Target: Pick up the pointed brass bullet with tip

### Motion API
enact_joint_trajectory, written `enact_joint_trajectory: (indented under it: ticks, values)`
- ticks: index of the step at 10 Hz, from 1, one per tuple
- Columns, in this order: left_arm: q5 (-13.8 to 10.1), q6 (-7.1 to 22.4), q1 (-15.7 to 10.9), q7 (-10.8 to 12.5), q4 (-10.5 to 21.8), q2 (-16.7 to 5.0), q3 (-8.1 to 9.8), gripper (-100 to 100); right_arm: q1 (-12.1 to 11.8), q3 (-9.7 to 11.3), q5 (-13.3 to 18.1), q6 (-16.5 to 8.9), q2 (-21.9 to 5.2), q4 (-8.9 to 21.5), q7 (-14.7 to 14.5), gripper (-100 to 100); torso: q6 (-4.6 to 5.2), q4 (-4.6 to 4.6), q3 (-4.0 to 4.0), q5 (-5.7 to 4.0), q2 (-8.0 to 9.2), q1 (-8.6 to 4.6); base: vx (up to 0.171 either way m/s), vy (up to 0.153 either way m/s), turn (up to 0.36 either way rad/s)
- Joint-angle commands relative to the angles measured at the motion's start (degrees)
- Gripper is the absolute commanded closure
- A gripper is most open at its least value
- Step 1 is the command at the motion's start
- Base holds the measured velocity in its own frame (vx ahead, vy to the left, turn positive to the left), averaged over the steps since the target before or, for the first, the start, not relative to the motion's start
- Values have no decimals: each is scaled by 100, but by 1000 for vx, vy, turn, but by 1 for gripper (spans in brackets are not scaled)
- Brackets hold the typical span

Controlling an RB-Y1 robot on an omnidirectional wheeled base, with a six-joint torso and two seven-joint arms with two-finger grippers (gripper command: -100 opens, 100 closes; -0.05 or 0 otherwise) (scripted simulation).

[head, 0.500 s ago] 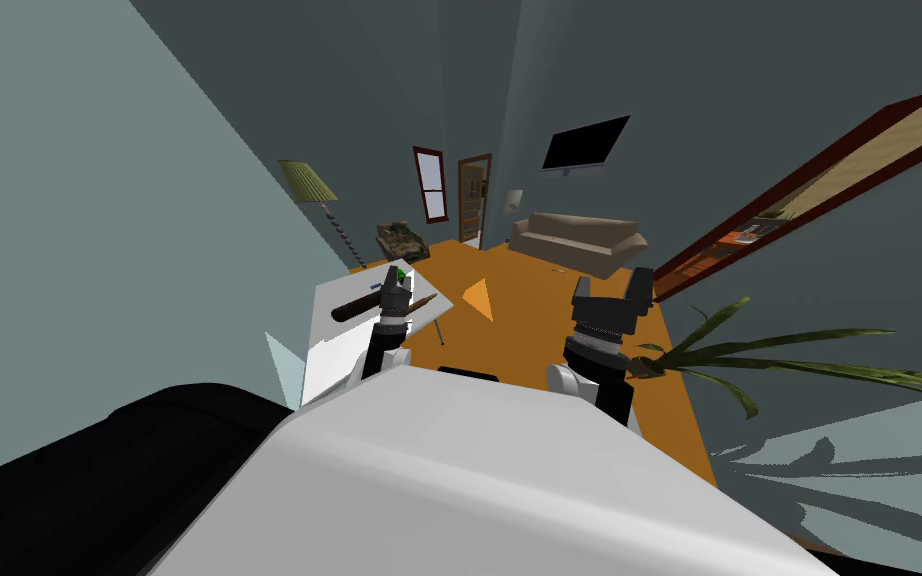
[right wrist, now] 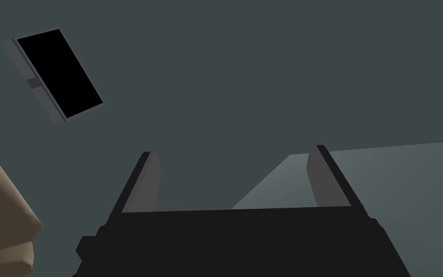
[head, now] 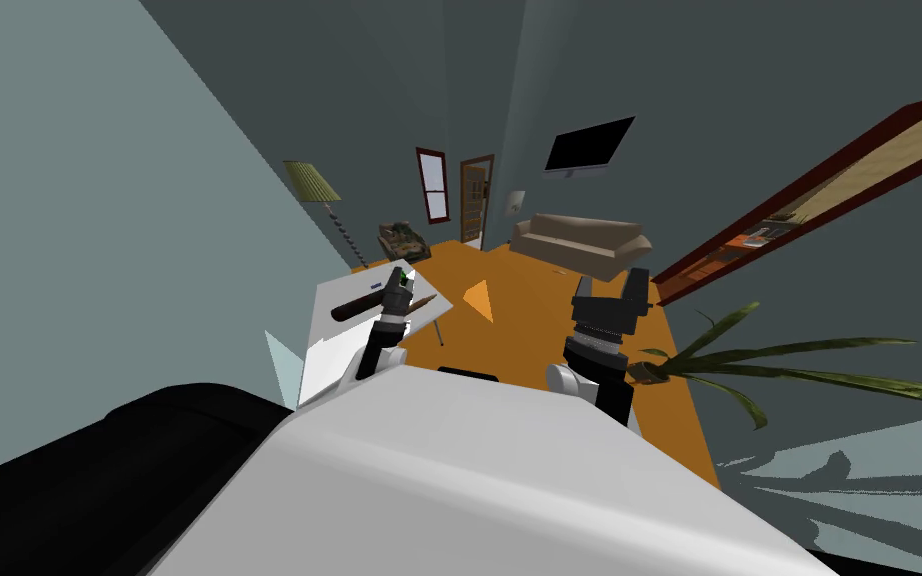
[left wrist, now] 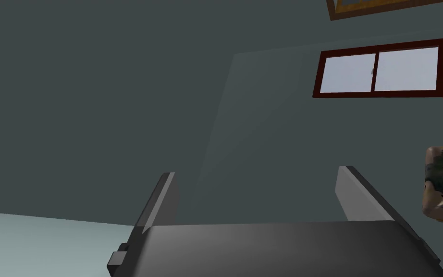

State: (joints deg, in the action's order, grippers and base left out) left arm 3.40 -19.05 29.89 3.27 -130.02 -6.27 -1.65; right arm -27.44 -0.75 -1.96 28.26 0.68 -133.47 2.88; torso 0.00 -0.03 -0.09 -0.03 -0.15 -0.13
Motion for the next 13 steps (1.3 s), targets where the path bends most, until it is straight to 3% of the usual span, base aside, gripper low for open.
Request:
enact_joint_trajectory:
  ticks: [1, 6, 9, 13]
  values:
    - [-128, 286, -74, 16, 34, -201, 64, -100, 0, 0, 0, 0, 0, 0, 0, 0, 0, 0, 0, 0, 0, 0, 30, -51, 58]
    - [-510, 1023, -326, 36, 142, -651, 234, -100, 0, 0, 0, 0, 0, 0, 0, 0, 0, 0, 0, -1, 1, -2, 38, -52, 54]
    - [-617, 1355, -398, 40, 170, -759, 281, -100, 0, 0, 0, 0, 0, 0, 0, 0, 0, 1, 2, -1, 4, -4, 21, -46, 31]
    - [-959, 2032, -613, 52, 269, -1078, 432, -100, 0, 0, 0, 0, 0, 0, 0, 0, 1, 0, 0, -2, 0, -6, 33, -58, 54]
